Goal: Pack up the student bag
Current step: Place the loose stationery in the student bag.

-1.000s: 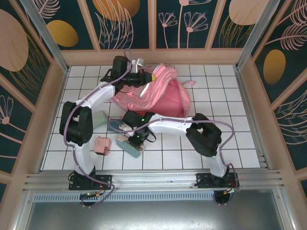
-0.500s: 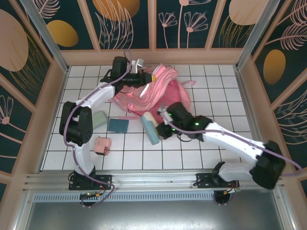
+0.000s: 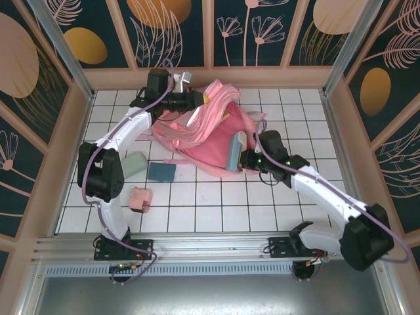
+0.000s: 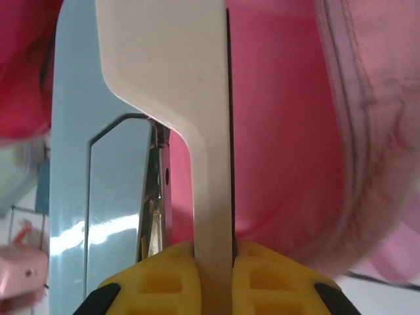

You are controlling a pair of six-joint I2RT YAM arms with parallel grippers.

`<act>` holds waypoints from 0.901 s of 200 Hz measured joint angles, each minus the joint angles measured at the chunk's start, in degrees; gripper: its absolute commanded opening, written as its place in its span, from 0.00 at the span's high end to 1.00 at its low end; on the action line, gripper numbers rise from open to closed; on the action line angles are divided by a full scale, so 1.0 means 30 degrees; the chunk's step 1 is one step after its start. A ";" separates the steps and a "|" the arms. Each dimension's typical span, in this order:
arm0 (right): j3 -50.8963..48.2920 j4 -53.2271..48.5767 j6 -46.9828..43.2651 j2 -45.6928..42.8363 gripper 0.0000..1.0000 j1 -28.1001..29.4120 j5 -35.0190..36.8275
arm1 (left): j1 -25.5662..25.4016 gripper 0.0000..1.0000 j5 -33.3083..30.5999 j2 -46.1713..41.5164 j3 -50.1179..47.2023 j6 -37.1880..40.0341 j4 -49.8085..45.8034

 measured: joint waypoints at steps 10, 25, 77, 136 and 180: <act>0.0940 0.0240 0.0780 0.1166 1.00 -0.0131 -0.0109 | 0.0022 1.00 0.0015 0.0000 0.0233 -0.0007 -0.0313; 0.2106 0.0714 0.1909 0.2572 1.00 -0.0189 -0.0248 | 0.0029 1.00 0.0022 0.0000 0.0546 -0.0022 -0.0772; 0.7563 0.1712 0.7082 0.9005 1.00 -0.0189 0.0270 | -0.0029 1.00 0.0328 0.0007 0.1821 -0.0007 -0.2302; 1.1744 0.4903 1.1890 1.4892 1.00 -0.0058 0.0197 | -0.0168 1.00 0.0736 0.0248 0.1821 0.0007 -0.2572; 1.4178 0.7402 1.3639 1.8112 0.97 0.0262 0.0146 | -0.0153 1.00 0.0809 0.0342 0.1821 0.0007 -0.2397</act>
